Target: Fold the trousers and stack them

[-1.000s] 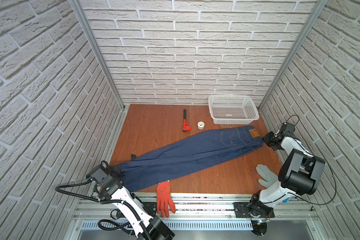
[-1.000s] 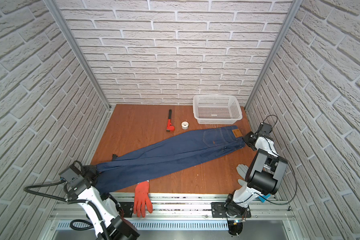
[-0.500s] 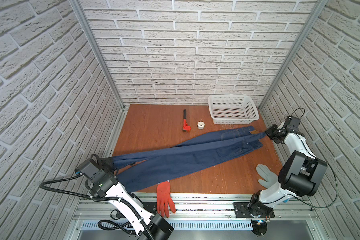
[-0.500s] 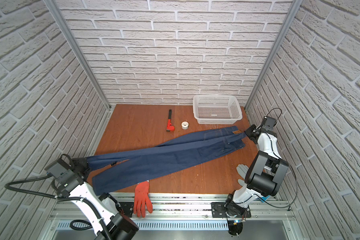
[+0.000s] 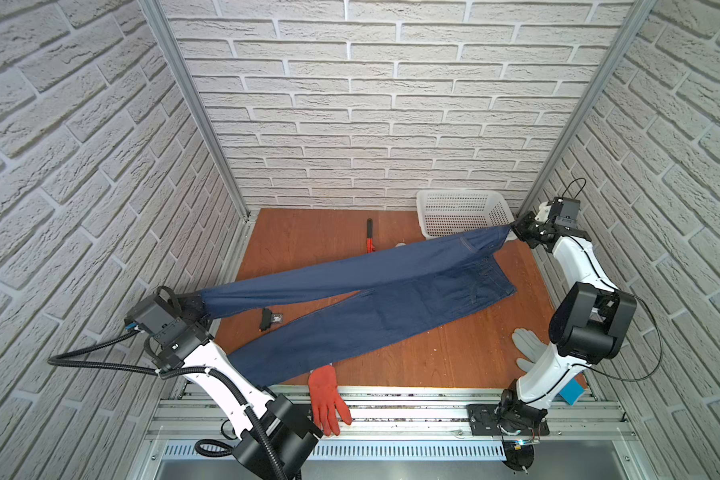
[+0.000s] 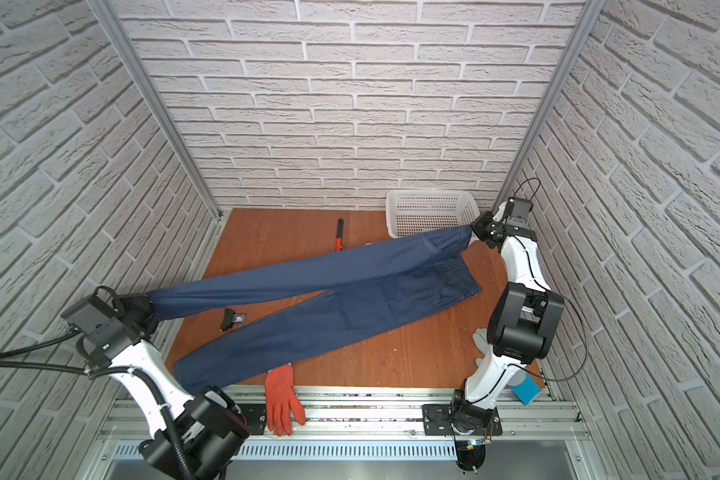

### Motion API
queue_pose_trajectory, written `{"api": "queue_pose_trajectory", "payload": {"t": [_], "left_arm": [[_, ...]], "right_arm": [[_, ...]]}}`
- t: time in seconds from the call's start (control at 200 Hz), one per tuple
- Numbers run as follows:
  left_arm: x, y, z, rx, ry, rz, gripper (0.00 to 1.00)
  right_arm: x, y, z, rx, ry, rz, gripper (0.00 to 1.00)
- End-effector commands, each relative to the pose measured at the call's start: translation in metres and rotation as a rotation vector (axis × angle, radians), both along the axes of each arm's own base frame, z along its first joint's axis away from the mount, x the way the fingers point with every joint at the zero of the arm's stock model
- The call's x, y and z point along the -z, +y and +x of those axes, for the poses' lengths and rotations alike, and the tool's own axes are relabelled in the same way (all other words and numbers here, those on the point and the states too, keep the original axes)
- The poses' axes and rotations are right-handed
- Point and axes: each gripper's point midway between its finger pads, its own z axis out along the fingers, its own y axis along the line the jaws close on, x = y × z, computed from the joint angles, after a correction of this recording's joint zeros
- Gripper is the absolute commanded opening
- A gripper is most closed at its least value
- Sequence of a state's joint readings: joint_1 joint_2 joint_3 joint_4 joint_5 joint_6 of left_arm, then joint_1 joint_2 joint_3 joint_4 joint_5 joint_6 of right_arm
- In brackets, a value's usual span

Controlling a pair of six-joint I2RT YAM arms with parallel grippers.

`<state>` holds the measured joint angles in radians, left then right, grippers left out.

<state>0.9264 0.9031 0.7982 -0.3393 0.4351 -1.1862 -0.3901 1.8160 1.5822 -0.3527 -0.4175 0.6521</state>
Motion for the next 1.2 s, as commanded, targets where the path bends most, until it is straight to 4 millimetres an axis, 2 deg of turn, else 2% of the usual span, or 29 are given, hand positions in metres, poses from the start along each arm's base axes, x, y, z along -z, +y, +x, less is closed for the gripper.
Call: {"api": "queue_pose_trajectory", "payload": {"t": [0.0,0.055,0.105,0.295,0.315,0.415,0.51,0.645,0.895,1.195], "left_arm": [[-0.051,0.013,0.007,0.001,-0.107,0.151,0.0],[-0.053,0.01,0.003,0.005,-0.094,0.178,0.0],[-0.047,0.006,-0.002,0.008,-0.083,0.185,0.0],[0.014,-0.012,-0.02,0.003,-0.025,0.126,0.0],[0.023,-0.013,-0.022,0.001,-0.012,0.109,0.0],[0.045,-0.024,-0.036,-0.01,0.008,0.096,0.0],[0.064,-0.031,-0.045,-0.025,0.043,0.075,0.0],[0.079,-0.035,-0.053,-0.044,0.071,0.046,0.0],[0.087,-0.042,-0.064,-0.044,0.141,0.055,0.0],[0.099,-0.049,-0.081,-0.062,0.243,0.05,0.0]], "right_arm": [[-0.038,0.0,0.013,-0.01,-0.13,-0.013,0.05],[-0.031,-0.002,0.008,-0.008,-0.113,-0.034,0.06],[-0.016,-0.004,0.002,-0.007,-0.078,-0.053,0.06],[0.058,-0.016,-0.022,0.018,0.072,-0.091,0.06],[0.063,-0.018,-0.024,0.021,0.085,-0.095,0.06],[0.087,-0.029,-0.035,0.039,0.153,-0.119,0.05],[0.096,-0.04,-0.047,0.065,0.197,-0.143,0.06],[0.102,-0.051,-0.062,0.104,0.238,-0.167,0.06],[0.124,-0.056,-0.087,0.141,0.31,-0.17,0.05],[0.119,-0.057,-0.107,0.165,0.333,-0.206,0.05]]}}
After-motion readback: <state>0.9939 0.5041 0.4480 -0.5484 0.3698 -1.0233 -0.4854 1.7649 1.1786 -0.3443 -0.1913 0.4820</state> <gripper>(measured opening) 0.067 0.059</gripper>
